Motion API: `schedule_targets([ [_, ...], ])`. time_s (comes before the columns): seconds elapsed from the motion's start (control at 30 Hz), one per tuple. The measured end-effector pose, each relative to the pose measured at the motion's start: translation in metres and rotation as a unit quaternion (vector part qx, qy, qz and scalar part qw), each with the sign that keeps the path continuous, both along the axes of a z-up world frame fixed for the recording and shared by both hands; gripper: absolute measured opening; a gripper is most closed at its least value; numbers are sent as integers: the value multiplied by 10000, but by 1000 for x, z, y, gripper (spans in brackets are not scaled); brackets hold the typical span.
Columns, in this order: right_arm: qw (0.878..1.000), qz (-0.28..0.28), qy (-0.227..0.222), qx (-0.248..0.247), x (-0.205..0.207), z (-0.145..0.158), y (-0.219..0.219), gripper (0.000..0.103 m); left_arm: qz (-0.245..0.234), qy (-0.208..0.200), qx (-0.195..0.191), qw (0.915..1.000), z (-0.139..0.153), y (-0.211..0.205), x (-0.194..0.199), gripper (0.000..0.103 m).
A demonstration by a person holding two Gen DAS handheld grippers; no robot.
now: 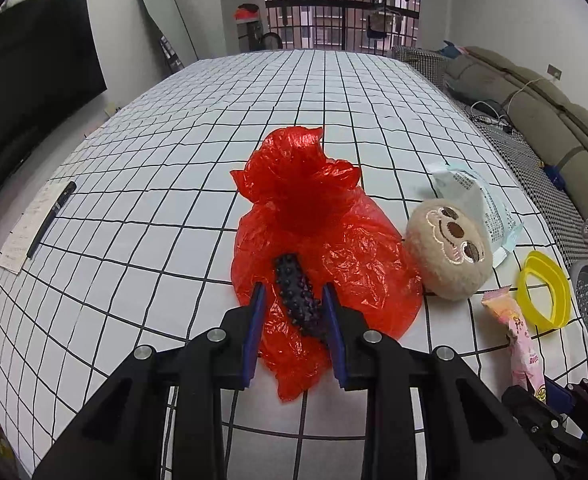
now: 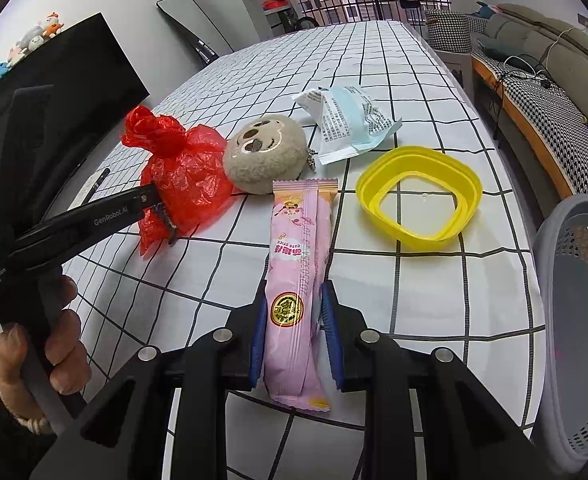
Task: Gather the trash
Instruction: 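Hold the pink wrapper in the right gripper while the left gripper grasps the black spiky toy, then pull the black spiky toy off the red bag with the left gripper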
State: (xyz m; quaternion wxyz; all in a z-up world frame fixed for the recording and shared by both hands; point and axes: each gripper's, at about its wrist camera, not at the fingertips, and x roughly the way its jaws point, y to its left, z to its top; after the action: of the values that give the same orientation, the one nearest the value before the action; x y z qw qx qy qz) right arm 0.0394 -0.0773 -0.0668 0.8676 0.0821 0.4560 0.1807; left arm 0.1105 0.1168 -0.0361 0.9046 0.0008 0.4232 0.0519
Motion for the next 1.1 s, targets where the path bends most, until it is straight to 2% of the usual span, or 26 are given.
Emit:
schedule_targets([
  [0.17, 10000, -2, 3, 9, 0, -1, 0, 25, -12, 50, -68, 10000, -3, 2, 2, 28],
  [0.2, 10000, -3, 4, 13, 0, -1, 0, 25, -74, 49, -113, 9999, -2, 2, 1, 17],
  [0.27, 10000, -5, 8, 22, 0, 0, 0, 25, -108, 38, -156, 9998, -1, 2, 0, 15],
  [0.33, 10000, -9, 11, 31, 0, -1, -1, 25, -122, 2, -164, 9998, 3, 3, -4, 1],
  [0.57, 10000, -22, 10, 33, 0, -1, -1, 25, -179, -137, -192, 9996, 15, 5, -16, 1],
  [0.73, 10000, -22, 6, 22, -1, 0, -1, 25, -186, -74, -143, 9997, 12, 0, -15, 6],
  [1.1, 10000, -4, 6, 23, -1, -2, 0, 25, -214, 40, -150, 9997, 5, -1, -7, 8],
])
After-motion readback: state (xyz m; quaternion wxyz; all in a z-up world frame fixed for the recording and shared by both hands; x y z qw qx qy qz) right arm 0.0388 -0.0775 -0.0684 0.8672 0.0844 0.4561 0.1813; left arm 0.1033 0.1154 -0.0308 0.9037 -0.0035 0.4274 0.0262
